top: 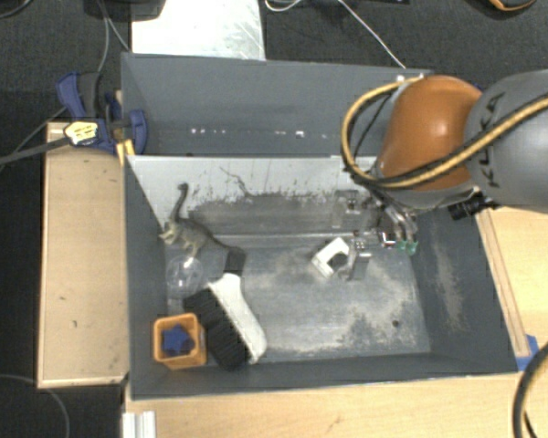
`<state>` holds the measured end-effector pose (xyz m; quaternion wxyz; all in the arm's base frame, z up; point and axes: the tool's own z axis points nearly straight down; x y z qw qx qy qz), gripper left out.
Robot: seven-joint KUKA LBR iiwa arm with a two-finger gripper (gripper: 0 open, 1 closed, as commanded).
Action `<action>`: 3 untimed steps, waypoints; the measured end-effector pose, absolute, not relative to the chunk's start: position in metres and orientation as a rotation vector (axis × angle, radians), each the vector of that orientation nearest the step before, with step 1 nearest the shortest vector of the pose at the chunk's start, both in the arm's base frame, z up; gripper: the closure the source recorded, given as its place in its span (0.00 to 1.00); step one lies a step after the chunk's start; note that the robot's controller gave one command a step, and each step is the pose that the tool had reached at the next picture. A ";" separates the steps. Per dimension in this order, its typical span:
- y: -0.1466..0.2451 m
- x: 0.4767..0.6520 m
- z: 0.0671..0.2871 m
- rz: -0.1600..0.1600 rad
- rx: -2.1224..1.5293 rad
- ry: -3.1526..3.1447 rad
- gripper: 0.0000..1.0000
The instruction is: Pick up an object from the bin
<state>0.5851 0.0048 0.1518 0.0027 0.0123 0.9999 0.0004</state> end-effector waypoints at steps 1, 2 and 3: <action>-0.013 0.585 0.111 0.002 0.349 3.118 0.00; -0.009 0.593 0.071 0.002 0.105 3.129 0.00; 0.004 0.595 0.074 0.001 0.218 3.122 1.00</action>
Offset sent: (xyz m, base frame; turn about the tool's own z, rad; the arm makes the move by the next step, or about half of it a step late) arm 0.0062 -0.0135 -0.0818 0.0425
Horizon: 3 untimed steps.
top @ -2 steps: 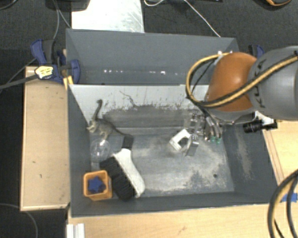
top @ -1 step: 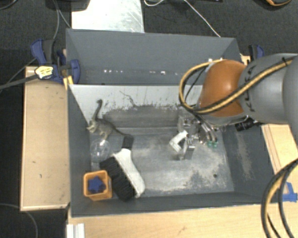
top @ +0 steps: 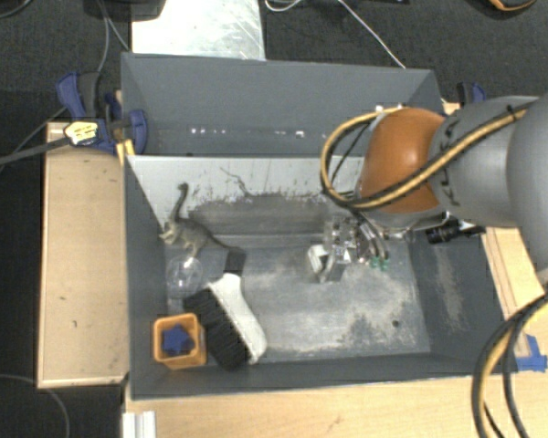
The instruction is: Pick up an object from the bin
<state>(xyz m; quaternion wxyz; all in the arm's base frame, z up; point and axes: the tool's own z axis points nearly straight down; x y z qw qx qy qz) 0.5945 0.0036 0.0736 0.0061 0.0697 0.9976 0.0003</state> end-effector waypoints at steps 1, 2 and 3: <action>0.004 0.595 0.074 0.002 0.219 3.122 1.00; 0.003 0.596 0.111 0.002 0.218 3.116 1.00; 0.004 0.596 0.116 0.003 0.219 3.115 1.00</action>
Offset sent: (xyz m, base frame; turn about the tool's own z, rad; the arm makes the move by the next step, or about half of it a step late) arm 0.0000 -0.0001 0.0363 0.0000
